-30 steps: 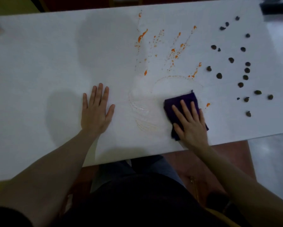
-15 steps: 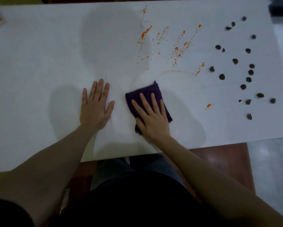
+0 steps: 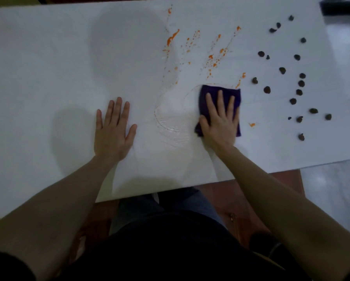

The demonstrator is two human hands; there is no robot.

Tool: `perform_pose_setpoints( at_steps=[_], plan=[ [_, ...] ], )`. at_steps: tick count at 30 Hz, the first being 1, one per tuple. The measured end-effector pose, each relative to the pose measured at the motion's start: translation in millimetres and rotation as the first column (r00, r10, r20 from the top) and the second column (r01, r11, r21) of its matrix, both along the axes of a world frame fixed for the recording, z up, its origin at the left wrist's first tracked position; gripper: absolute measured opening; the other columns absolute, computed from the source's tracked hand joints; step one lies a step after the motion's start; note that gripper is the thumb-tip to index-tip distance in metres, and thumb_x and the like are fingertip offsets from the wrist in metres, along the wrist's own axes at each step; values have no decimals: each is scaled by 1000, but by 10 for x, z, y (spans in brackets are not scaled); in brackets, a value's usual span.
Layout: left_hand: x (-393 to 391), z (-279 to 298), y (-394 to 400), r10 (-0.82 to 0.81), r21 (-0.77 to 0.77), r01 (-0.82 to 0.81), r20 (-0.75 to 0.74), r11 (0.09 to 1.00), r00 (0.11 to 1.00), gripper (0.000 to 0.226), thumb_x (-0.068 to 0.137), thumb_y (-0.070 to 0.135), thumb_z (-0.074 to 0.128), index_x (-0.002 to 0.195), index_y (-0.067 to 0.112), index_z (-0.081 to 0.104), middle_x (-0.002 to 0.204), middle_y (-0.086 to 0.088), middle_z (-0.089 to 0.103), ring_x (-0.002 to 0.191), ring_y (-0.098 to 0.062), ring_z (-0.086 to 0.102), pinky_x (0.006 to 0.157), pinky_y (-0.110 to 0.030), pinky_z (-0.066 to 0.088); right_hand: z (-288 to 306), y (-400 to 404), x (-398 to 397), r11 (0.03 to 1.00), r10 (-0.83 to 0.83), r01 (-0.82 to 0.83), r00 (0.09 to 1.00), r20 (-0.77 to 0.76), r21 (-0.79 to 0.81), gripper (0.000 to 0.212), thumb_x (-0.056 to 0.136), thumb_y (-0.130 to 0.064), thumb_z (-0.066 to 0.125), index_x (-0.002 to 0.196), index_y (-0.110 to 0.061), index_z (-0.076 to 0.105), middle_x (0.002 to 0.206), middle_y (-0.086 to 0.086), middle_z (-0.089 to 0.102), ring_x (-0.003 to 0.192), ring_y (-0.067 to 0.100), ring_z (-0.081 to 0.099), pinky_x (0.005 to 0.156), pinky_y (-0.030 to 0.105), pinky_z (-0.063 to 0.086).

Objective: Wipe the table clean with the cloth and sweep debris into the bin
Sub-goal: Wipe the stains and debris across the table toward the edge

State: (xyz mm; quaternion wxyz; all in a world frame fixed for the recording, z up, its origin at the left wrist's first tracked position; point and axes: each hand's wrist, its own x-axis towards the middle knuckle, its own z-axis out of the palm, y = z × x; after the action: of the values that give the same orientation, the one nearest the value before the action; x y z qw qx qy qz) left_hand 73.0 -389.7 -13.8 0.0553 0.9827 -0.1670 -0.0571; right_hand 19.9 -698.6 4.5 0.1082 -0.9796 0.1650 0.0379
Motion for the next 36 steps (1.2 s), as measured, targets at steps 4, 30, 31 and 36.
perform_pose_setpoints(
  at_steps=[4,30,31,36],
  plan=[
    [-9,4,-2,1,0,-1,-13,1000,1000,66,101,49,19,159,22,6,167,-2,3,154,-21,1,124,-50,1,14,513,-163,975,220,-221,974,45,11,62,97,-44,42,155,-31,25,164,2,17,151,35,6,121,55,9],
    [-3,3,-7,6,-15,-6,-14,1000,1000,66,100,50,19,159,23,5,167,-1,2,154,-20,1,124,-49,0,29,208,-486,964,256,-258,966,39,67,61,98,-42,42,155,-33,24,165,0,13,152,31,1,122,49,5],
    [-1,4,-8,7,-16,-7,-17,1000,1000,66,100,50,19,159,23,5,167,-1,2,154,-20,0,124,-49,0,20,162,-643,949,304,-307,951,46,68,60,98,-42,43,155,-32,26,164,0,15,152,30,3,123,49,6],
    [6,7,-13,7,-11,-7,-16,1000,1000,66,101,49,19,159,22,5,167,-2,2,154,-20,0,124,-48,-1,42,-535,-1226,963,268,-268,963,6,28,63,94,-46,40,154,-31,27,164,2,18,152,30,8,120,55,15]
  ],
)
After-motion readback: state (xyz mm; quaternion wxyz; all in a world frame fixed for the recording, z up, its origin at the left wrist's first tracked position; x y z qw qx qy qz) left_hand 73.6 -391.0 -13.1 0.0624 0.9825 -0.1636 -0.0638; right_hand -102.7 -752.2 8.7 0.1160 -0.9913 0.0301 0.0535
